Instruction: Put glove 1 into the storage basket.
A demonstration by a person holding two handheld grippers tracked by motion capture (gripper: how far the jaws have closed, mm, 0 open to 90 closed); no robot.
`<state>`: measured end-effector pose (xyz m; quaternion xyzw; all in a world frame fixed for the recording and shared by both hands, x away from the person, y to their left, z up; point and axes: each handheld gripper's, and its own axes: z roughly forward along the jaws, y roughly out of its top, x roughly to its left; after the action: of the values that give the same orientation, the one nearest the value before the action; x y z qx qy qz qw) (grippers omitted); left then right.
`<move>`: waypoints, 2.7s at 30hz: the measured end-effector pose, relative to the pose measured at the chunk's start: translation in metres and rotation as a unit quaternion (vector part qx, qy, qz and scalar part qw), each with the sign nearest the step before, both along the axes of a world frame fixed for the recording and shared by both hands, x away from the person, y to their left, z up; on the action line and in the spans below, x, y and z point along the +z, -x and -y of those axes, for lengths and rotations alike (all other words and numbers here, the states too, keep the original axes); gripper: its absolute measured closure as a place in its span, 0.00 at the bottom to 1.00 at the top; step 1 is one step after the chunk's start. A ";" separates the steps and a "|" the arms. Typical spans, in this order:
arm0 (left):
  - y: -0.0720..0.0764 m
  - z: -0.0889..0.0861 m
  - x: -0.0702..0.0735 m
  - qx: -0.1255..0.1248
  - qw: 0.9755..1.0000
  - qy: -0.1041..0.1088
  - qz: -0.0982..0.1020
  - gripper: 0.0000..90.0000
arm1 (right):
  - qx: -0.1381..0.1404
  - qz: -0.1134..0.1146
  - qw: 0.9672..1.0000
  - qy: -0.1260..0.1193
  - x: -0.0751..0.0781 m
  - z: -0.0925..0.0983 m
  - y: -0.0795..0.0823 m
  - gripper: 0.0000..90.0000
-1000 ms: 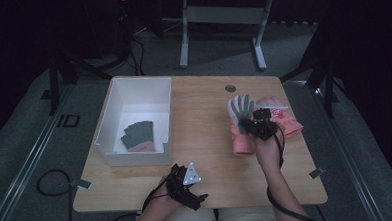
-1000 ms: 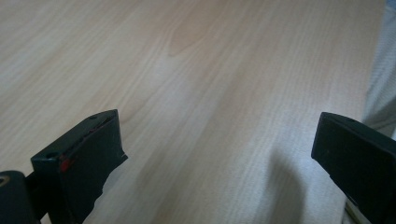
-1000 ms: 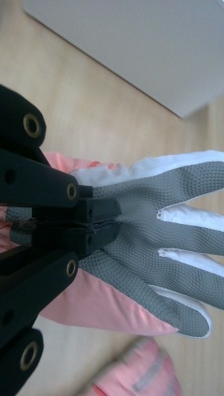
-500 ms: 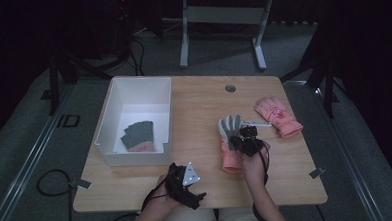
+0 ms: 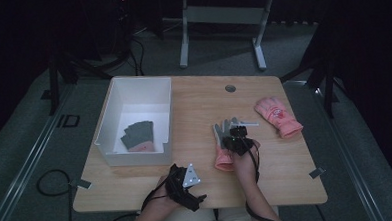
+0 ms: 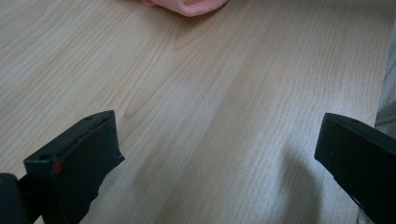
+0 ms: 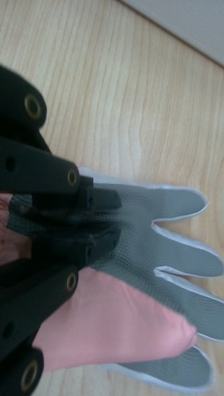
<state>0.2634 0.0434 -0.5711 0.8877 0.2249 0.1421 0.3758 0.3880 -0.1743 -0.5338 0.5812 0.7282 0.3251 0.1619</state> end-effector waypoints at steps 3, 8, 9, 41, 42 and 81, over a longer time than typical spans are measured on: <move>-0.002 -0.003 0.001 -0.004 1.000 0.016 -0.012 0.00 | 0.032 0.029 0.999 -0.005 0.019 0.002 0.007 0.78; -0.003 -0.002 0.000 -0.007 1.000 0.015 -0.016 0.00 | 0.073 0.072 0.995 -0.001 0.042 0.024 0.011 0.74; -0.002 -0.002 0.000 -0.007 1.000 0.013 -0.013 0.00 | 0.083 0.090 0.992 0.004 0.050 0.040 0.011 0.74; -0.003 -0.002 -0.002 -0.009 0.999 0.022 -0.023 0.00 | 0.078 0.076 0.984 0.144 0.045 0.210 -0.097 0.63; -0.004 -0.002 -0.002 -0.008 0.999 0.022 -0.022 0.00 | 0.082 0.077 0.984 0.142 0.045 0.210 -0.101 0.63; -0.003 -0.004 0.000 -0.006 0.999 0.030 -0.019 0.00 | -0.037 0.083 0.993 0.080 0.099 0.169 0.005 0.98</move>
<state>0.2666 0.0471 -0.5708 0.8797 0.2312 0.1166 0.3989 0.3830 -0.3438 -0.4347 0.5638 0.7140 0.3064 0.2800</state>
